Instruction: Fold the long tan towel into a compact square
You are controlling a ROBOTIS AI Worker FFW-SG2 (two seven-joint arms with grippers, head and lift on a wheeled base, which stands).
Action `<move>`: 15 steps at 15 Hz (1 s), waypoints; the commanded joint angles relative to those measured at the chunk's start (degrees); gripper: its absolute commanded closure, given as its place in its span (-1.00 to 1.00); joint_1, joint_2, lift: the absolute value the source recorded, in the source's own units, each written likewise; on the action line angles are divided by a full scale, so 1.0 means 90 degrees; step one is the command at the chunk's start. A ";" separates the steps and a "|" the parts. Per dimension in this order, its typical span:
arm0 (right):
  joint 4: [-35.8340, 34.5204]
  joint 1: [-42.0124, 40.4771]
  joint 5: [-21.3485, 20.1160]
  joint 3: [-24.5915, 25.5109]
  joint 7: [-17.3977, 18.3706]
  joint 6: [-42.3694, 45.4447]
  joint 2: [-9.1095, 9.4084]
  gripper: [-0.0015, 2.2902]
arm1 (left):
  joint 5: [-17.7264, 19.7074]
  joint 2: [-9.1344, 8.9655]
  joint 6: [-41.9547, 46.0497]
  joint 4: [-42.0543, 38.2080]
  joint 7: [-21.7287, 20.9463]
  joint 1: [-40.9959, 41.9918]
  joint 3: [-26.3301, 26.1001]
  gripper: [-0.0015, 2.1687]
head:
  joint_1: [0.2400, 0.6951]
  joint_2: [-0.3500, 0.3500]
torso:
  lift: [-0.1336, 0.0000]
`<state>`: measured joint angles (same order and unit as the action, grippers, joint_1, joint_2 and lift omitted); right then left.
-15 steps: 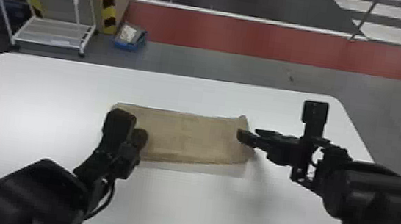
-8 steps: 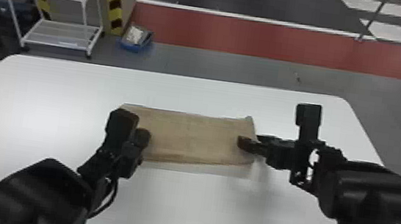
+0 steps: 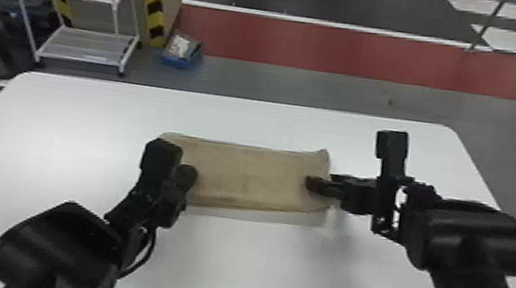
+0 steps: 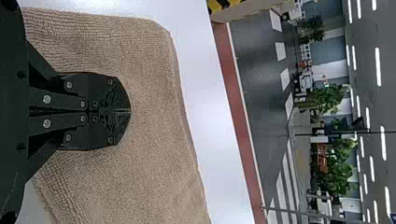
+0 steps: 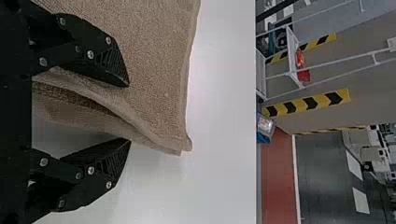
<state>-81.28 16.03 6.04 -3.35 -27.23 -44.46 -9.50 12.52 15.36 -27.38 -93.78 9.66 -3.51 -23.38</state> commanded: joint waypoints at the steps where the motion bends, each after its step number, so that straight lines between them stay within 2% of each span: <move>1: 0.0056 0.0045 0.0013 -0.0047 -0.0079 -0.0016 0.0001 -0.41 | 0.0006 0.0003 -0.0001 0.0000 0.0001 -0.0010 0.0000 0.76 | 1.00 -0.14 | -0.84; 4: 0.0056 0.0054 0.0013 -0.0116 -0.0118 -0.0114 0.0001 -0.13 | 0.0006 0.0003 -0.0001 0.0000 0.0001 -0.0010 -0.0010 0.76 | 1.00 -0.12 | -0.84; 5: 0.0056 0.0054 0.0013 -0.0126 -0.0138 -0.0134 0.0001 -0.10 | 0.0006 0.0003 -0.0001 0.0000 0.0001 0.0000 -0.0010 0.76 | 1.00 -0.12 | -0.84; 6: 0.0056 0.0045 0.0052 -0.0106 -0.0138 -0.0153 0.0001 0.09 | -0.0004 0.0003 -0.0001 0.0000 0.0001 0.0000 -0.0010 0.76 | 1.00 -0.11 | -0.84; 7: 0.0027 -0.0004 0.0169 -0.0086 -0.0148 -0.0173 0.0001 0.14 | -0.0004 0.0013 -0.0001 0.0000 0.0010 0.0019 -0.0010 0.76 | 1.00 -0.11 | -0.84; 9: -0.0207 -0.0121 0.0354 -0.0057 -0.0275 -0.0173 0.0001 0.16 | -0.0004 0.0022 -0.0020 -0.0010 0.0010 0.0049 -0.0010 0.76 | 1.00 -0.10 | -0.84; 13: -0.0949 -0.0365 0.1009 0.0011 -0.0294 -0.0290 -0.0029 0.18 | 0.0025 0.0042 -0.0020 -0.0097 0.0030 0.0127 -0.0010 0.76 | 1.00 -0.04 | -0.84; 15: -0.1408 -0.0561 0.1058 0.0187 -0.0284 -0.0407 -0.0038 0.18 | 0.0054 0.0042 0.0039 -0.0420 0.0049 0.0283 0.0088 0.76 | 1.00 -0.01 | -0.84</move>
<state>-90.93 12.20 15.06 -2.72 -29.87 -47.37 -9.78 12.78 15.70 -27.44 -95.31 10.09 -1.97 -23.29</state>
